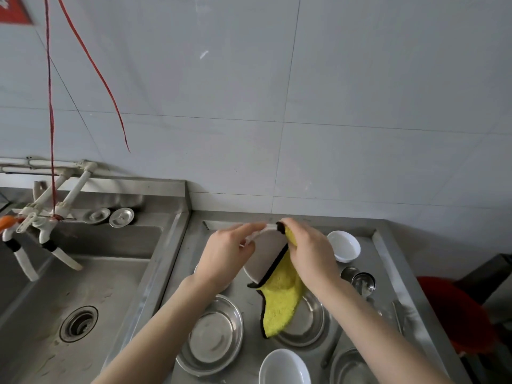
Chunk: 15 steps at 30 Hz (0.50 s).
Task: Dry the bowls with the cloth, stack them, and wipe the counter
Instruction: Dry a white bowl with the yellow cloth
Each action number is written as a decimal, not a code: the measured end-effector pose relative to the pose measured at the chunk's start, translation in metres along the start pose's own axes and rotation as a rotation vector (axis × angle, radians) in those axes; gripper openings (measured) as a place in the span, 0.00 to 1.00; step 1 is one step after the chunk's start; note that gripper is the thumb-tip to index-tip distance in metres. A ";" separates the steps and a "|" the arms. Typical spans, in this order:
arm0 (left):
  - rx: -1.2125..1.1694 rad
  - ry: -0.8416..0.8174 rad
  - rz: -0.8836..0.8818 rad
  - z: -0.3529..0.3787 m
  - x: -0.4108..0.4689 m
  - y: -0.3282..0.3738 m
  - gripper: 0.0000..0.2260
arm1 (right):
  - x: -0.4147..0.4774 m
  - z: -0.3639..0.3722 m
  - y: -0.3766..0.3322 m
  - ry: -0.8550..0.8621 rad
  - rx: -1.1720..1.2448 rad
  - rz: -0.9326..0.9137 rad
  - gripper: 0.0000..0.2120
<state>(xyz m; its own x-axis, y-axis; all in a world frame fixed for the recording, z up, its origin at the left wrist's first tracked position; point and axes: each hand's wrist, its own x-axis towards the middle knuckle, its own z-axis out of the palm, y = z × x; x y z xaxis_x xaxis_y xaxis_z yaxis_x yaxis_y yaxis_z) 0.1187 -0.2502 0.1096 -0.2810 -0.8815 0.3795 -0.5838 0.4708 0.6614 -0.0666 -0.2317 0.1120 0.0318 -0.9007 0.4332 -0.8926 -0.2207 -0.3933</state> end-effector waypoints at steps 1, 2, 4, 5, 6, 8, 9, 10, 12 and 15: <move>0.075 -0.025 0.073 0.000 0.002 0.000 0.21 | -0.001 0.002 -0.001 -0.027 -0.063 -0.058 0.22; 0.106 -0.043 0.096 0.001 0.002 0.000 0.21 | -0.003 0.004 -0.002 -0.025 -0.101 -0.096 0.23; 0.000 -0.031 -0.012 0.000 0.000 0.001 0.20 | -0.005 0.007 -0.002 0.009 -0.067 -0.060 0.23; -0.080 -0.013 -0.080 -0.001 -0.002 0.001 0.20 | -0.006 0.007 -0.001 0.041 -0.001 0.000 0.22; -0.147 0.003 -0.128 -0.001 -0.004 0.000 0.21 | -0.006 0.005 -0.001 0.084 0.078 0.073 0.21; -0.241 0.002 -0.211 -0.001 -0.009 -0.001 0.23 | -0.005 0.002 0.001 0.148 0.193 0.205 0.18; -0.273 -0.009 -0.242 -0.001 -0.011 -0.002 0.24 | -0.004 0.000 0.002 0.149 0.207 0.224 0.17; -0.267 -0.024 -0.256 -0.001 -0.012 -0.002 0.25 | -0.004 -0.001 0.003 0.129 0.199 0.210 0.17; -0.146 -0.027 -0.189 0.000 -0.011 -0.004 0.26 | -0.004 -0.002 -0.001 0.079 0.144 0.148 0.18; 0.075 -0.060 0.007 0.001 -0.004 -0.007 0.25 | -0.006 0.003 -0.004 0.032 0.002 0.010 0.22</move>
<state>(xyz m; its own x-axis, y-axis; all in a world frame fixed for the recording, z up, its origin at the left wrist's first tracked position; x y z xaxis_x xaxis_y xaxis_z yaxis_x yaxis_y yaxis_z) 0.1228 -0.2498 0.1028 -0.3291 -0.8798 0.3429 -0.6363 0.4749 0.6079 -0.0613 -0.2269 0.1085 0.0085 -0.8906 0.4548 -0.8919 -0.2124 -0.3993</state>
